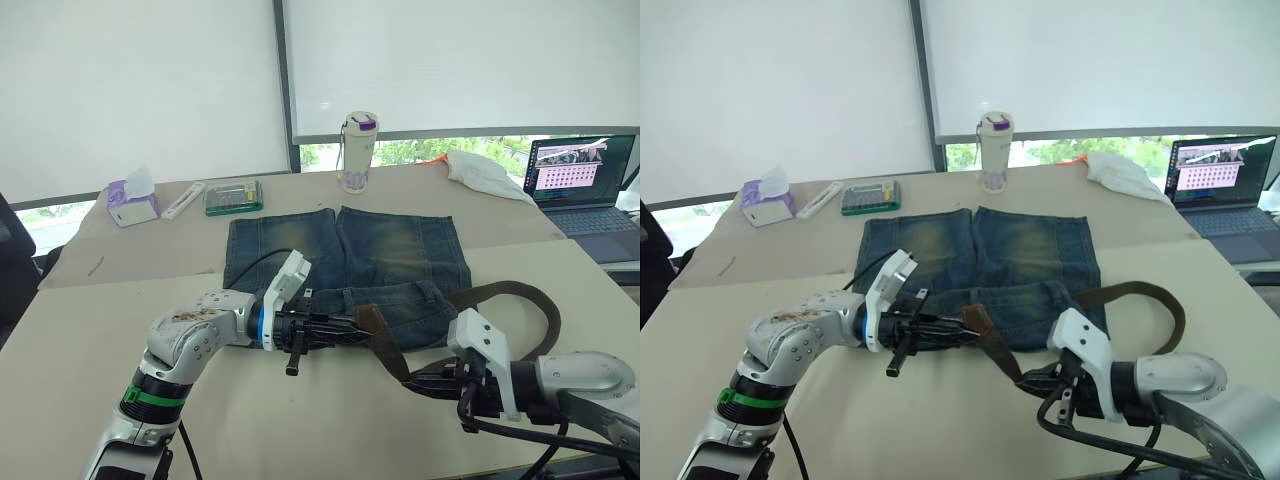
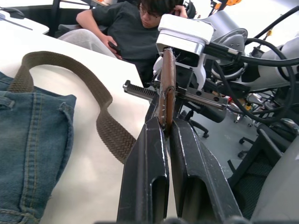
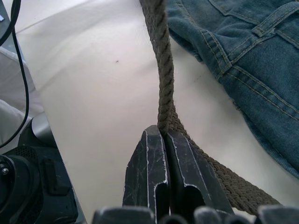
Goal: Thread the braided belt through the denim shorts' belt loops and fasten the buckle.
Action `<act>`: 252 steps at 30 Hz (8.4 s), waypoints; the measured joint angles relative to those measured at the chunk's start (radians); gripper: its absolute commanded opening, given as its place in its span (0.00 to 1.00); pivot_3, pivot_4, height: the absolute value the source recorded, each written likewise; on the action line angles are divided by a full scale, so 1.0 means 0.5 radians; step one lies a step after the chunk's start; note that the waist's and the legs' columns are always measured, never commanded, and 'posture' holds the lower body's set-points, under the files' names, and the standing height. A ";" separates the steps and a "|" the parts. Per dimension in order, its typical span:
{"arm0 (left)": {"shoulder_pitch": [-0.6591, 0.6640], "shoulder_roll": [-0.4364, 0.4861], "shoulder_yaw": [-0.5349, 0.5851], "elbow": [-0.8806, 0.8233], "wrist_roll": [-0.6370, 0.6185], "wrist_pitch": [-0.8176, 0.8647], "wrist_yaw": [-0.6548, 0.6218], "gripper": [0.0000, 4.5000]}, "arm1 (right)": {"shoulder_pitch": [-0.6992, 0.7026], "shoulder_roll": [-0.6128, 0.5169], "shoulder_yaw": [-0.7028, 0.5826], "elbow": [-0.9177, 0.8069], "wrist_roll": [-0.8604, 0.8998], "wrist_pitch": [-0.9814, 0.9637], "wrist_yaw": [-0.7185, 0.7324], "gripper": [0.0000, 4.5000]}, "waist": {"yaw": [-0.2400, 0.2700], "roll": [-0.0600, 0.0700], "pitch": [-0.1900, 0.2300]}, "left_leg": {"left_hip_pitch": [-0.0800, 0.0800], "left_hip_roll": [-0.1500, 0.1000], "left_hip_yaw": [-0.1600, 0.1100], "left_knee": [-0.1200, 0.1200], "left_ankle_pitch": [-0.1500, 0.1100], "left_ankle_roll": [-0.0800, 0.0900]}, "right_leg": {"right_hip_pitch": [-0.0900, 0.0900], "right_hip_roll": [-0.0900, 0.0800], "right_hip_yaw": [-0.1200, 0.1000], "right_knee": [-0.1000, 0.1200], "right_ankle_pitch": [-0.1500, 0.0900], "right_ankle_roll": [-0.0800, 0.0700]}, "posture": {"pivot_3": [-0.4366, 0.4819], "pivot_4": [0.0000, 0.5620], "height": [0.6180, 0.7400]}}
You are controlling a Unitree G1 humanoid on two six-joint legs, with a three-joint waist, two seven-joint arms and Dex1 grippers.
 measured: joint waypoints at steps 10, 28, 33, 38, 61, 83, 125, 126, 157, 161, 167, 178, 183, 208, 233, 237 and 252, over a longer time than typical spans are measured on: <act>-0.131 -0.580 0.336 0.442 -0.103 0.240 0.840 0.00 | 0.226 0.296 -0.951 0.022 0.647 0.007 -0.386 0.60 | 0.031 -0.005 0.001 | 0.000 -0.002 0.000 0.002 0.000 0.001 | 0.002 0.000 0.003 0.002 0.001 -0.001 | 0.48 0.27 1.00; -0.371 -1.059 0.896 0.718 -0.689 0.617 1.725 0.00 | -0.409 1.110 0.005 0.152 1.051 -0.424 -1.987 0.60 | 0.000 0.003 -0.007 | -0.001 -0.003 -0.001 0.001 0.003 -0.005 | -0.003 0.003 0.001 0.004 0.001 -0.001 | 0.48 0.27 1.00; -0.371 -1.073 0.936 0.707 -0.806 0.625 1.829 0.00 | -0.473 1.134 0.015 0.277 1.016 -0.503 -1.992 0.60 | -0.006 0.009 -0.011 | -0.001 -0.003 -0.001 0.001 0.003 -0.005 | -0.004 0.002 0.001 0.004 0.001 -0.001 | 0.48 0.27 1.00; -0.371 -1.098 0.993 0.688 -0.953 0.610 1.956 0.00 | -0.508 1.159 0.027 0.343 1.028 -0.533 -1.974 0.60 | -0.019 0.010 -0.011 | -0.001 -0.002 -0.002 0.000 0.004 -0.006 | -0.004 0.002 0.002 0.004 0.001 -0.001 | 0.48 0.27 1.00; -0.315 -1.022 0.938 0.606 -1.506 0.510 2.256 0.00 | -0.638 1.469 0.083 0.535 1.099 -0.783 -1.941 0.60 | -0.054 0.012 -0.012 | 0.000 -0.002 -0.003 -0.002 0.004 -0.006 | -0.005 0.002 0.001 0.004 0.001 -0.001 | 0.48 0.27 1.00; -0.291 -0.957 0.813 0.623 -1.592 0.343 2.386 0.00 | -0.717 1.609 0.090 0.616 0.938 -0.889 -2.030 0.00 | -0.055 0.013 -0.013 | 0.000 -0.002 -0.003 -0.002 0.004 -0.006 | -0.006 0.002 0.001 0.003 0.001 -0.001 | 0.48 0.27 1.00; -0.282 -0.925 0.803 0.723 -1.915 0.178 2.675 0.00 | -0.587 1.726 0.211 0.630 0.351 -0.933 -1.603 0.75 | -0.054 0.012 -0.012 | 0.000 -0.003 -0.005 -0.003 0.004 -0.007 | -0.006 0.003 0.001 0.000 0.001 -0.001 | 0.48 0.27 1.00; -0.282 -0.925 0.800 0.718 -1.922 0.177 2.680 0.00 | -0.590 1.740 0.189 0.631 0.376 -0.936 -1.600 0.75 | -0.054 0.012 -0.012 | 0.000 -0.003 -0.005 -0.003 0.004 -0.007 | -0.006 0.003 0.001 0.001 0.001 -0.001 | 0.48 0.27 1.00; -0.215 -0.644 0.520 0.488 -1.645 0.149 2.353 0.24 | -0.805 1.542 0.101 0.623 0.505 -0.743 -1.941 0.00 | -0.057 0.014 -0.011 | -0.001 -0.004 -0.005 -0.006 0.004 -0.007 | -0.007 0.004 0.000 0.000 0.001 -0.001 | 0.48 0.27 1.00; -0.195 -0.194 0.106 0.144 -0.963 0.040 1.652 0.54 | -0.771 1.171 -0.035 0.578 0.507 -0.542 -2.042 0.00 | -0.055 0.017 -0.010 | -0.001 -0.007 -0.004 -0.008 0.004 -0.007 | -0.007 0.006 0.000 -0.003 0.000 -0.003 | 0.48 0.27 1.00; -0.034 0.133 -0.397 0.040 -0.013 -0.531 0.790 0.68 | -0.693 0.728 -0.169 0.647 0.537 -0.073 -2.151 0.00 | -0.056 0.020 -0.004 | -0.003 0.003 0.001 -0.031 0.012 -0.007 | -0.005 0.000 0.008 -0.025 0.004 -0.015 | 0.48 0.27 1.00; 0.091 0.043 -0.357 0.106 0.346 -0.737 0.525 0.68 | -0.787 0.785 -0.066 1.004 0.312 0.046 -2.019 0.00 | -0.054 0.014 -0.001 | -0.003 0.005 0.001 -0.031 0.012 -0.004 | -0.003 0.001 0.007 -0.024 0.005 -0.015 | 0.48 0.27 1.00; 0.140 0.005 -0.306 0.107 0.426 -0.747 0.522 0.68 | -0.780 0.798 -0.111 1.056 0.286 0.054 -1.919 0.00 | -0.054 0.014 -0.001 | -0.003 0.005 0.000 -0.031 0.012 -0.004 | -0.003 0.001 0.005 -0.024 0.006 -0.014 | 0.48 0.27 1.00; 0.228 -0.069 -0.231 0.142 0.656 -0.738 0.560 0.68 | -0.913 0.909 0.177 1.346 -0.435 -0.100 -1.368 0.00 | -0.085 0.015 -0.002 | -0.001 0.006 0.000 -0.031 0.013 -0.006 | -0.006 0.002 0.003 -0.020 0.006 -0.014 | 0.48 0.27 1.00; 0.236 -0.054 -0.233 0.143 0.801 -0.613 0.586 0.68 | -1.058 0.876 0.408 1.593 -0.873 -0.232 -1.034 0.00 | -0.101 0.016 -0.003 | 0.000 0.005 -0.001 -0.030 0.013 -0.007 | -0.006 0.002 0.002 -0.018 0.006 -0.013 | 0.48 0.27 1.00; 0.247 -0.049 -0.233 0.143 0.811 -0.606 0.588 0.68 | -1.095 0.906 0.415 1.635 -0.881 -0.253 -0.916 0.00 | -0.103 0.016 -0.003 | 0.000 0.005 -0.001 -0.030 0.013 -0.007 | -0.006 0.002 0.002 -0.018 0.006 -0.013 | 0.48 0.27 1.00; 0.263 -0.239 -0.015 0.143 0.623 -0.140 0.799 0.68 | -1.093 1.255 0.020 1.593 -0.567 0.113 -0.817 0.00 | -0.104 0.016 -0.003 | -0.001 0.005 -0.003 -0.029 0.013 -0.007 | -0.008 0.001 0.004 0.000 0.006 -0.013 | 0.48 0.27 1.00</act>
